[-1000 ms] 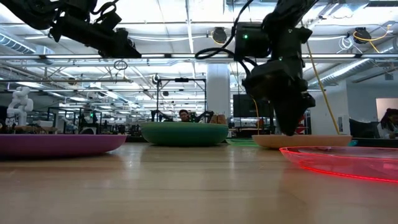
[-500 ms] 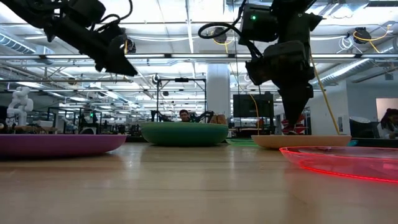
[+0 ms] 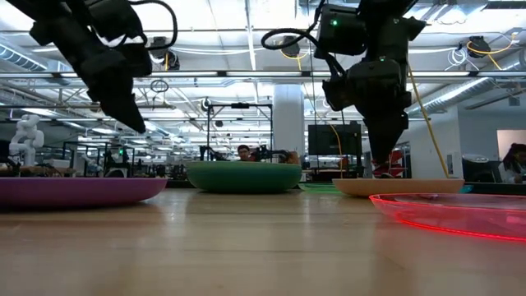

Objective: Stack plastic plates
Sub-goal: Stack the light pink plate on top of the green plate

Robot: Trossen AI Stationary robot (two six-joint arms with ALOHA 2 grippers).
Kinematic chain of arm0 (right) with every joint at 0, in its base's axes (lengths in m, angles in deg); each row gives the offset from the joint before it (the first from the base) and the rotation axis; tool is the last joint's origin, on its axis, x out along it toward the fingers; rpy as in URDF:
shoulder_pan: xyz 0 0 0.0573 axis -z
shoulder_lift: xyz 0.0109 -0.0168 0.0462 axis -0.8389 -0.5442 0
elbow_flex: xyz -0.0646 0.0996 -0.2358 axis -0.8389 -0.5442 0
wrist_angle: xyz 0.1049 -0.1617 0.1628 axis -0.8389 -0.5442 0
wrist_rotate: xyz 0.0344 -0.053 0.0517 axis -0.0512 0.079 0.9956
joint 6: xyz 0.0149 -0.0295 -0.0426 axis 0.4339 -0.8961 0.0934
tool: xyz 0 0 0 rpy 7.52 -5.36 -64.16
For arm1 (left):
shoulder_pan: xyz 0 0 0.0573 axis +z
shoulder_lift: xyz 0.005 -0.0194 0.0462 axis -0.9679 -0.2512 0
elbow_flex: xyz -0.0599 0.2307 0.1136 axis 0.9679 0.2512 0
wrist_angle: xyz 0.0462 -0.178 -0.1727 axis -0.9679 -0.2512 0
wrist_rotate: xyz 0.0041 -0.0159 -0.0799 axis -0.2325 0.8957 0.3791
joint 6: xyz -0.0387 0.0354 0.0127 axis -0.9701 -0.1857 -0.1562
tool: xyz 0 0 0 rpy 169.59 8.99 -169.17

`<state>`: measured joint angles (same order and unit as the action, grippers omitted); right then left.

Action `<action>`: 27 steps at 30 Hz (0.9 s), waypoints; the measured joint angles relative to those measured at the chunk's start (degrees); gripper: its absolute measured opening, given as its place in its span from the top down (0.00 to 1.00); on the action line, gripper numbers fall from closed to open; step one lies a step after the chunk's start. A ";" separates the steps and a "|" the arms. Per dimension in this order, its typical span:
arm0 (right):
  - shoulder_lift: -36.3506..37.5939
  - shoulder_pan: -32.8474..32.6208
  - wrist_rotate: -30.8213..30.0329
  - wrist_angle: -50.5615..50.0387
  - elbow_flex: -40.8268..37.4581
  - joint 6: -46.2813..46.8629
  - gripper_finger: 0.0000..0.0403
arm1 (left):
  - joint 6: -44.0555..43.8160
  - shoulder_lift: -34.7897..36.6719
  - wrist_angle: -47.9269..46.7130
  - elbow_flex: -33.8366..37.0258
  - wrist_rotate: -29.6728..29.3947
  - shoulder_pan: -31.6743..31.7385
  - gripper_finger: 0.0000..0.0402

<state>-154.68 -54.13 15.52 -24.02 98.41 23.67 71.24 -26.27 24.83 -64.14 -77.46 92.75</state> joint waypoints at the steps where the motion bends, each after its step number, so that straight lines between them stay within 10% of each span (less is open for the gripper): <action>1: 0.00 -0.01 -0.97 -0.65 -0.01 0.46 0.72 | 0.05 0.00 0.43 0.00 -0.34 -0.94 0.64; 27: -9.65 -1.25 -10.32 1.30 0.00 1.32 0.73 | 0.88 0.02 3.25 0.00 -5.93 -3.58 0.64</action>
<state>-164.32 -55.38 5.20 -22.72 98.40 24.99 72.12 -26.25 28.09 -64.14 -83.39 89.17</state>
